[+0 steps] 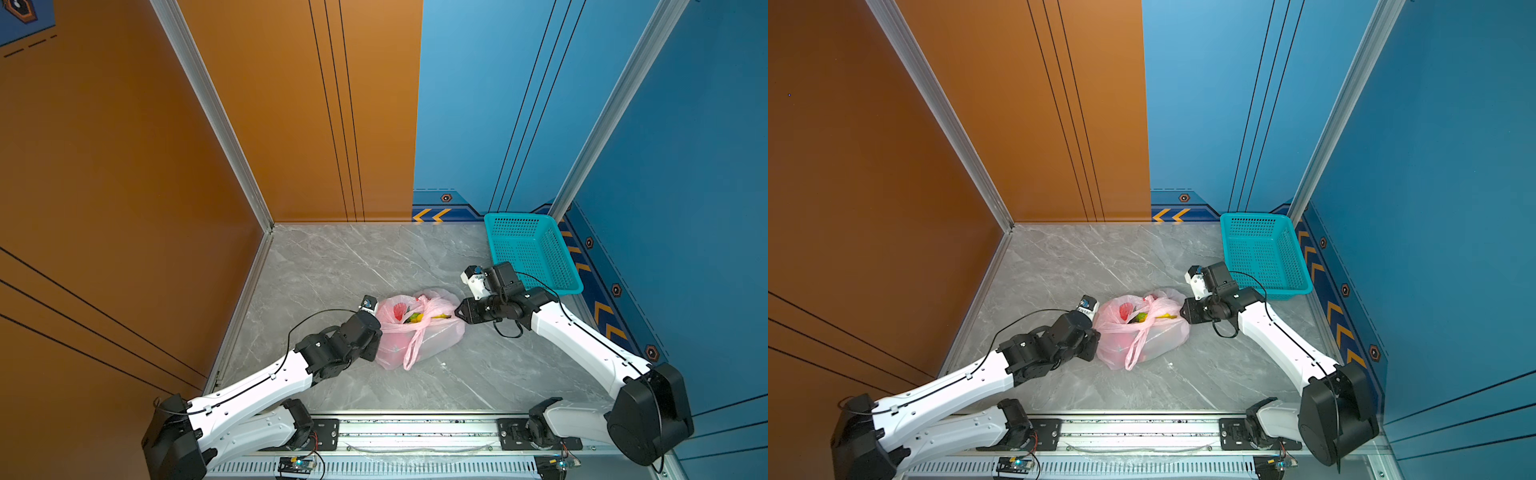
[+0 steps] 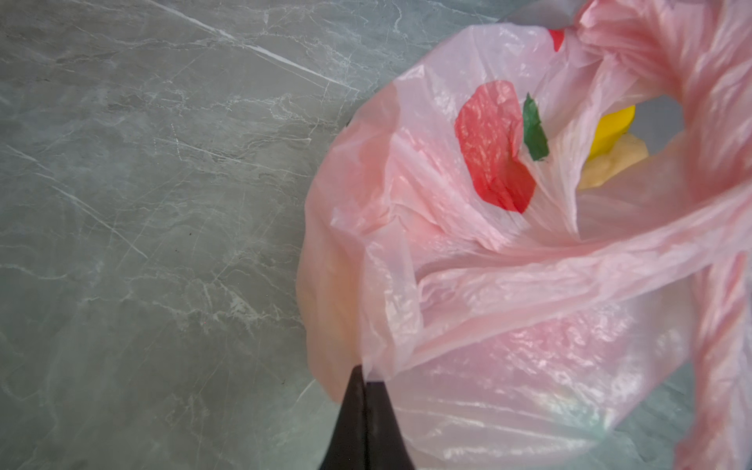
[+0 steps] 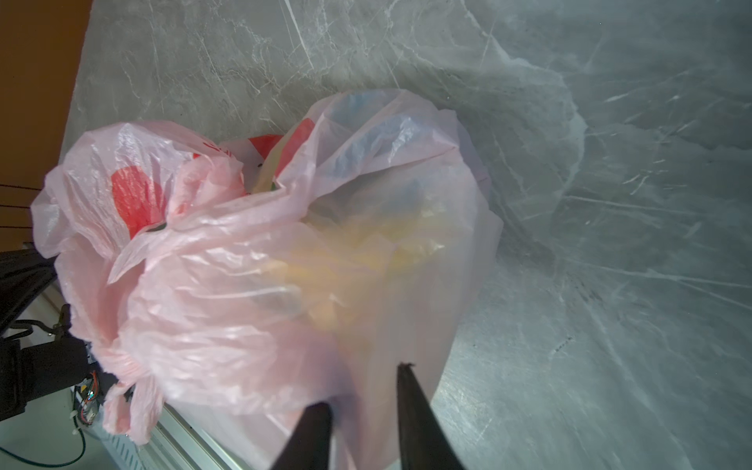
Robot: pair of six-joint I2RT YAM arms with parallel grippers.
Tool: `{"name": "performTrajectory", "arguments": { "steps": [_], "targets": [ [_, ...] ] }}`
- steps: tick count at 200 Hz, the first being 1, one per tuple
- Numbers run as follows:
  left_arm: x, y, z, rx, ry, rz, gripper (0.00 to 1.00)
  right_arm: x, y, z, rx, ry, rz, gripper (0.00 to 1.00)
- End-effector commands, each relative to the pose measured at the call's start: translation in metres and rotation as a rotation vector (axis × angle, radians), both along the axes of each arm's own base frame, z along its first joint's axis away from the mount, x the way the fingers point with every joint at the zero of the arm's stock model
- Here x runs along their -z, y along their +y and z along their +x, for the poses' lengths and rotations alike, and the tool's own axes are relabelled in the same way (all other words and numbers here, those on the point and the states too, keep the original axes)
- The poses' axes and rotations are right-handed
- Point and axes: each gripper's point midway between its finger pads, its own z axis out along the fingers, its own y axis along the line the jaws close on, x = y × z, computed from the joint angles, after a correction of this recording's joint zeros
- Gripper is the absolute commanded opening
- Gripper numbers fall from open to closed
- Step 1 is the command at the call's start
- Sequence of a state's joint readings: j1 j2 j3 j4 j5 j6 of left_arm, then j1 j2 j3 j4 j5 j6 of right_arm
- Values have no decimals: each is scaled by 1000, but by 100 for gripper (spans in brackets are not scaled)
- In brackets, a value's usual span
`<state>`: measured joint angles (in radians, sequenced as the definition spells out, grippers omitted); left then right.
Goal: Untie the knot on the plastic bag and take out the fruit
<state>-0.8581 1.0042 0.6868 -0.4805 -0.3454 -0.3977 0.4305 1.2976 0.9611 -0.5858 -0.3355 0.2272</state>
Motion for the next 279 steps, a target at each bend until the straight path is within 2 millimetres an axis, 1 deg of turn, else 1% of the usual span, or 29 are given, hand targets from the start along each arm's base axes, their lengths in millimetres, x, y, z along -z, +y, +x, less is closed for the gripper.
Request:
{"name": "performTrajectory", "arguments": {
  "steps": [1,20,32,48,67,87,110,125,140,164,177,197,205,207,208,210,211,213,214,218,220,222,223,225,230,238,249,279],
  "targets": [
    [-21,7,7,-13,-61,48,0,-34,3,2,-65,-152,-101,54],
    [-31,9,14,-22,-90,60,0,-55,12,4,-135,-257,-153,71],
    [-35,10,18,-25,-98,71,0,-61,20,6,-178,-295,-174,77],
    [-35,12,23,-23,-100,91,0,-62,32,7,-246,-320,-204,84],
    [-37,15,28,-21,-103,96,0,-54,45,11,-324,-332,-255,88],
    [-38,18,33,-26,-105,95,0,-48,60,13,-397,-323,-247,89],
    [-39,23,40,-33,-111,99,0,-43,76,4,-486,-286,-197,88],
    [-38,27,44,-39,-109,107,0,-37,77,1,-509,-278,-208,87],
    [-39,29,47,-47,-112,105,0,-30,75,1,-520,-274,-229,83],
    [-37,32,51,-55,-112,104,0,-29,82,-2,-554,-256,-190,80],
    [-37,31,54,-54,-109,100,0,-26,83,1,-546,-254,-194,79],
    [-37,27,56,-44,-104,89,0,-22,88,7,-539,-264,-200,73],
    [-35,26,56,-41,-98,89,0,-21,90,12,-530,-275,-206,66],
    [-35,25,56,-39,-97,90,0,-21,91,13,-530,-279,-206,62],
    [-35,25,56,-38,-96,89,0,-21,91,13,-530,-279,-206,62],
    [-35,25,57,-38,-96,89,0,-21,92,14,-528,-281,-207,57],
    [-35,25,57,-38,-95,89,0,-21,92,14,-528,-281,-207,57],
    [-34,25,57,-37,-94,89,0,-22,92,16,-525,-282,-208,53],
    [-34,25,57,-38,-94,89,0,-22,93,17,-522,-284,-209,49],
    [-33,24,57,-36,-91,91,0,-24,94,19,-516,-285,-205,40],
    [-33,24,57,-34,-89,92,0,-24,94,20,-512,-283,-202,36],
    [-33,24,57,-34,-89,92,0,-25,94,21,-509,-284,-199,34],
    [-32,24,57,-34,-88,94,0,-27,94,22,-505,-282,-193,30],
    [-32,24,57,-35,-88,95,0,-27,94,22,-504,-281,-191,28],
    [-33,24,58,-34,-89,96,0,-29,94,24,-489,-274,-173,16],
    [-32,25,58,-34,-88,99,0,-33,90,28,-460,-266,-148,6],
    [-32,27,57,-39,-86,107,0,-36,81,32,-415,-254,-117,2],
    [-27,36,55,-58,-63,129,0,-42,48,44,-268,-228,-27,1]
  ]
}}
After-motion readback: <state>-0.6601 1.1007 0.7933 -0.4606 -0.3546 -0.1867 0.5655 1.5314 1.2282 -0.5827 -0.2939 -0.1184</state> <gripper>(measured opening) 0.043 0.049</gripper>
